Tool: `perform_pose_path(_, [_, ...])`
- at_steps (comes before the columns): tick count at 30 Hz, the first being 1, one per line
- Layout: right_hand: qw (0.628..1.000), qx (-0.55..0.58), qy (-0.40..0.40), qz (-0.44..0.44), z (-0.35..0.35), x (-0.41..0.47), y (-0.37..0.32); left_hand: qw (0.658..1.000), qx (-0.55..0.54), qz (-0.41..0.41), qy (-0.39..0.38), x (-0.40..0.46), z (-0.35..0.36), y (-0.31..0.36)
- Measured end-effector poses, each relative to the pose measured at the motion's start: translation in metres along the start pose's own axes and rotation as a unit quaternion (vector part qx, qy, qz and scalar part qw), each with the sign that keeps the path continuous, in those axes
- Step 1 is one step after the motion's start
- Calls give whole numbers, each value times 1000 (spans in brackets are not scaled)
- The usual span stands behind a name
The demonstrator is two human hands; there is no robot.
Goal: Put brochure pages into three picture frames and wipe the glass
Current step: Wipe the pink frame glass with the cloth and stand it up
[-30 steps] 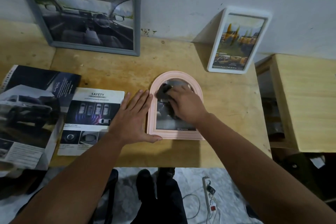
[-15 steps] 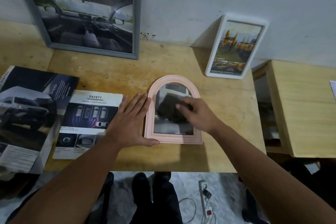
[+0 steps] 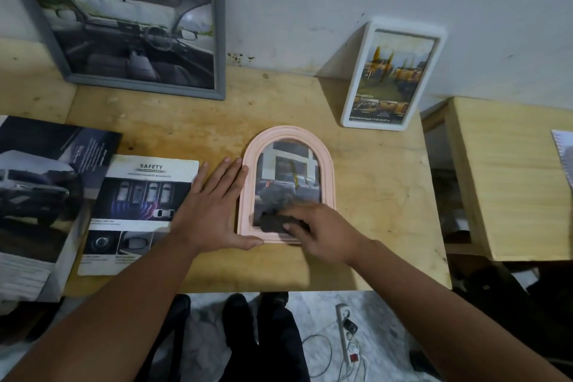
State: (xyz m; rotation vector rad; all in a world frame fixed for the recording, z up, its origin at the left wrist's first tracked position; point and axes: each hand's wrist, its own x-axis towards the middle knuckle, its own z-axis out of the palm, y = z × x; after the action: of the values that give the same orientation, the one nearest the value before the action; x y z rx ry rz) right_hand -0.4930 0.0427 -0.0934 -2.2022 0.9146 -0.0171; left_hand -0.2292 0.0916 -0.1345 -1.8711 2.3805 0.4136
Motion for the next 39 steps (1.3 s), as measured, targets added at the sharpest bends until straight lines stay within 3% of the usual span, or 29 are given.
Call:
perform_pose_path(1, [998, 51, -9, 23, -7, 1, 0, 1000, 0, 0, -1, 0, 0, 0])
perform_pose_path(3, [989, 123, 61, 60, -26, 10, 6, 1000, -1, -1, 0, 1, 0, 0])
perform_pose_path(5, [975, 110, 172, 85, -44, 28, 21, 1000, 0, -1, 0, 2, 0, 0])
perform_pose_path(7, [971, 22, 218, 93, -54, 48, 34, 1000, 2, 0, 2, 2, 0, 1])
perform_pose_path(11, [971, -118, 197, 67, -34, 59, 40, 1000, 0, 0, 6, 3, 0, 2])
perform_pose_path(15, [978, -111, 174, 21, -19, 27, 34, 1000, 0, 2, 6, 3, 1, 3])
perform_pose_path(22, [999, -22, 32, -7, -23, -11, 22, 1000, -1, -1, -2, 2, -1, 3])
perform_pose_path(25, [990, 4, 140, 32, -50, 16, 32, 1000, -1, 0, -2, 3, -2, 3])
perform_pose_path(28, [960, -171, 217, 41, -48, 47, 45, 1000, 0, 1, 0, 2, -2, 2])
perform_pose_path(30, [948, -250, 195, 37, -28, 54, 47, 1000, 2, 1, -1, 2, -1, 2])
perform_pose_path(34, [948, -273, 162, 1, 0, 28, 45, 1000, -1, 0, -2, 2, 0, 1])
perform_pose_path(39, [977, -180, 86, -79, 13, -20, 23, 1000, -2, -3, -7, 3, 0, 1])
